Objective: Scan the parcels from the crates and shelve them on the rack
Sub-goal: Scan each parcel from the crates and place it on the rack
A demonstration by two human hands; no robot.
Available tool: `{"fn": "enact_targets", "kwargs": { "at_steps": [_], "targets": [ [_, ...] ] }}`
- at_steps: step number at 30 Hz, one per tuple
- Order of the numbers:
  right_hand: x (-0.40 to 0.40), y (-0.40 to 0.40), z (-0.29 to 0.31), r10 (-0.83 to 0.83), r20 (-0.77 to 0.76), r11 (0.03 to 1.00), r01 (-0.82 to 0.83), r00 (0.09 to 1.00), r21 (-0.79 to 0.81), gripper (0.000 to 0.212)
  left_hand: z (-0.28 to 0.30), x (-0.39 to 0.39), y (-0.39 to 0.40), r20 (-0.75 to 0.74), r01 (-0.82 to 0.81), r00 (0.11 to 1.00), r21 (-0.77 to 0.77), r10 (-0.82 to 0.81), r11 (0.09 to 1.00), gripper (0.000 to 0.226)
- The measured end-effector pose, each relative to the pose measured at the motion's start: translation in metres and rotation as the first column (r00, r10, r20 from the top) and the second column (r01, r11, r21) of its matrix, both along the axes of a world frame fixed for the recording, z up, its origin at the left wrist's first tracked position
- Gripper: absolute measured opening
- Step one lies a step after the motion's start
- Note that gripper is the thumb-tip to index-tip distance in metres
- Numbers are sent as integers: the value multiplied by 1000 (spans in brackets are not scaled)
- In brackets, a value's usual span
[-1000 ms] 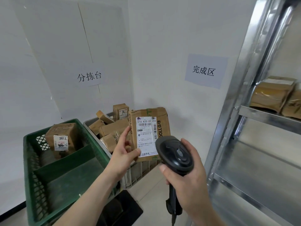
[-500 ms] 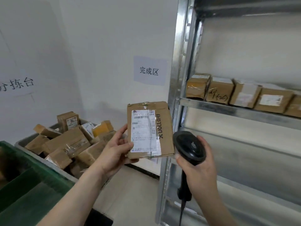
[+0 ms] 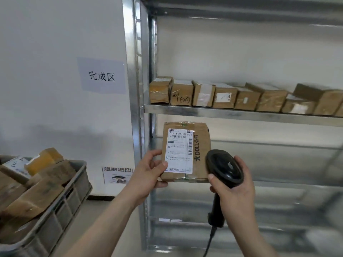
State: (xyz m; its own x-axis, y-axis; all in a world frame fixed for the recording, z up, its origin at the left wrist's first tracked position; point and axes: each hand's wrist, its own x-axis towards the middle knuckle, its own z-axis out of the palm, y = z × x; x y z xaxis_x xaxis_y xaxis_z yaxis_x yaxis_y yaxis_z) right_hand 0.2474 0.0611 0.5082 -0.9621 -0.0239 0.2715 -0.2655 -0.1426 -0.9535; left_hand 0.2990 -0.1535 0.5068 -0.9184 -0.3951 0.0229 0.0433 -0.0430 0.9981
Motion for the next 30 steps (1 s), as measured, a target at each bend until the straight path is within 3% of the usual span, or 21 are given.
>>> {"fn": "enact_targets", "kwargs": {
  "at_steps": [15, 20, 30],
  "targets": [
    [-94, 167, 6, -302, -3, 950, 301, 953, -89, 78, 31, -144, 177, -94, 204, 971, -152, -220, 967, 47],
    [-145, 240, 15, -340, -6, 936, 338, 940, -100, 84, 41, -200, 251, -92, 253, 957, -204, -276, 946, 54],
    [-223, 359, 28, -408, -38, 910, 403, 912, -95, 77, 63, -284, 366, -112, 335, 922, -250, -371, 908, 60]
  ]
}}
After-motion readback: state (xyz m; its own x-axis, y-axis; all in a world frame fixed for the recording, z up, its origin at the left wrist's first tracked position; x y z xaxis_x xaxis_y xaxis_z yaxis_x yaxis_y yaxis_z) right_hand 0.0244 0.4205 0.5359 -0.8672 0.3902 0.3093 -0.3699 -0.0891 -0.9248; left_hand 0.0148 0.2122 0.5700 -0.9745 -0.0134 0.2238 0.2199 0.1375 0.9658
